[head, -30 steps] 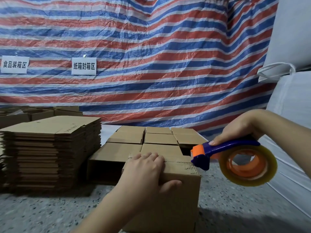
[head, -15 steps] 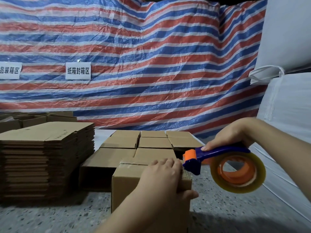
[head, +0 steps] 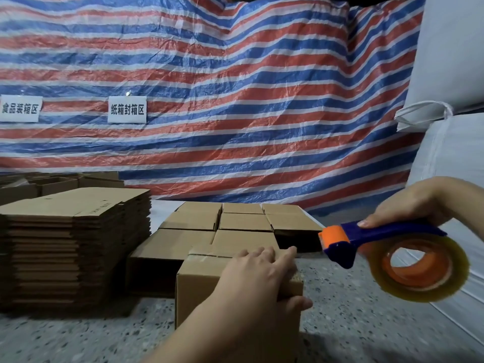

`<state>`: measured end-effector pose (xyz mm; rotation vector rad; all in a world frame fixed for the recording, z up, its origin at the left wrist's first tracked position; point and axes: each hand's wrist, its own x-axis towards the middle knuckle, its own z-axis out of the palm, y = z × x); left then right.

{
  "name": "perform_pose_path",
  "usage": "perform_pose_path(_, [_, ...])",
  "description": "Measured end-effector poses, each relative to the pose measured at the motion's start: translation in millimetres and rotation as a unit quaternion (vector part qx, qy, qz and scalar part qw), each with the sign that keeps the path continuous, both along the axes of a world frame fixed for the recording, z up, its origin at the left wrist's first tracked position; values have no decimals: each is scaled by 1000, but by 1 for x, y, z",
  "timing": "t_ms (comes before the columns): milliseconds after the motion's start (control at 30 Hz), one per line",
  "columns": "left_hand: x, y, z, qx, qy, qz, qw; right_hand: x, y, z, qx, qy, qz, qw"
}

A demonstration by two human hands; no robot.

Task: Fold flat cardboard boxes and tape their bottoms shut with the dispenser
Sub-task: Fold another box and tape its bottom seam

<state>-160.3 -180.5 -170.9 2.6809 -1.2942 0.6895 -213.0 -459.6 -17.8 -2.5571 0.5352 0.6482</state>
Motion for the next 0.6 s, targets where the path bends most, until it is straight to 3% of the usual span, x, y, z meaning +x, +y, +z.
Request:
perform_pose_path(133, [1, 0, 1, 6, -13, 5, 1000, 8, 32, -15, -141, 59, 41, 987])
perform_pose_path(367, [0, -1, 2, 41, -16, 17, 999, 29, 79, -15, -337, 31, 52, 940])
perform_pose_path(500, [-2, 0, 5, 39, -16, 20, 999, 28, 85, -52, -469, 71, 118, 872])
perform_pose_path(600, [-3, 0, 4, 47, -7, 19, 999, 26, 62, -102, -425, -4, 75, 902])
